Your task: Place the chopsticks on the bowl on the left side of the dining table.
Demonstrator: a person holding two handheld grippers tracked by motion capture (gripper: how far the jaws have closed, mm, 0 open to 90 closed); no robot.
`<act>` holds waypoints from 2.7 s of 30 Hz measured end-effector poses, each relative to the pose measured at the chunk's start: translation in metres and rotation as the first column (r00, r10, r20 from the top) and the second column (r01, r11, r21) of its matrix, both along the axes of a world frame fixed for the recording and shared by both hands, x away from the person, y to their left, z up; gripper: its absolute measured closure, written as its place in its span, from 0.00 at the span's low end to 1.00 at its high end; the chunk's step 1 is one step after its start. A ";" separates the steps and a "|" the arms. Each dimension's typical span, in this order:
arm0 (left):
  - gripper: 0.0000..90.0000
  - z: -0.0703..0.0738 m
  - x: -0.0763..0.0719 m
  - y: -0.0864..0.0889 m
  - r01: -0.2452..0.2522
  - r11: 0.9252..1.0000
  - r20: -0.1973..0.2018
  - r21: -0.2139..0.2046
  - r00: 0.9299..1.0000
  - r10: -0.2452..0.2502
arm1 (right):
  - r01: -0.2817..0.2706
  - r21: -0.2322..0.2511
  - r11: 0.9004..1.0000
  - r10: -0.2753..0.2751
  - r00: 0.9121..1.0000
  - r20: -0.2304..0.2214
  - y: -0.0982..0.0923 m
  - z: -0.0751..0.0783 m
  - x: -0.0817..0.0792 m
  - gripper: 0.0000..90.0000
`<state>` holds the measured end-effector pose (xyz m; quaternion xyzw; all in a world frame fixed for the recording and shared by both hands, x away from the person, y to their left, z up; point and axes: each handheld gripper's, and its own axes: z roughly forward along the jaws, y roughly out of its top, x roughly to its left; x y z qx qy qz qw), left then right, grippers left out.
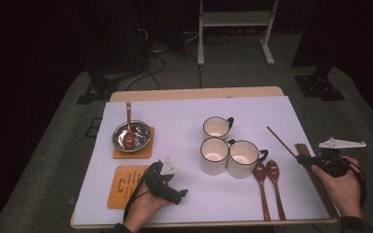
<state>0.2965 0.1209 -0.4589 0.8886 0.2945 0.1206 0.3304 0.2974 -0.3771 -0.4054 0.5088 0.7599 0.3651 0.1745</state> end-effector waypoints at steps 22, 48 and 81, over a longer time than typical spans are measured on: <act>0.01 0.000 0.000 0.000 -0.004 1.000 -0.001 -0.005 1.000 0.004 | -0.029 0.011 1.000 0.029 0.999 0.018 0.006 0.013 0.013 0.95; 0.01 0.002 0.000 0.002 -0.010 1.000 -0.021 -0.019 1.000 0.010 | -0.136 0.030 0.990 0.134 0.990 0.051 0.027 0.028 0.030 0.95; 0.05 0.031 0.002 0.010 0.046 0.997 -0.010 -0.057 0.999 -0.047 | -0.218 0.040 0.975 0.215 0.974 0.068 0.050 0.044 0.045 0.95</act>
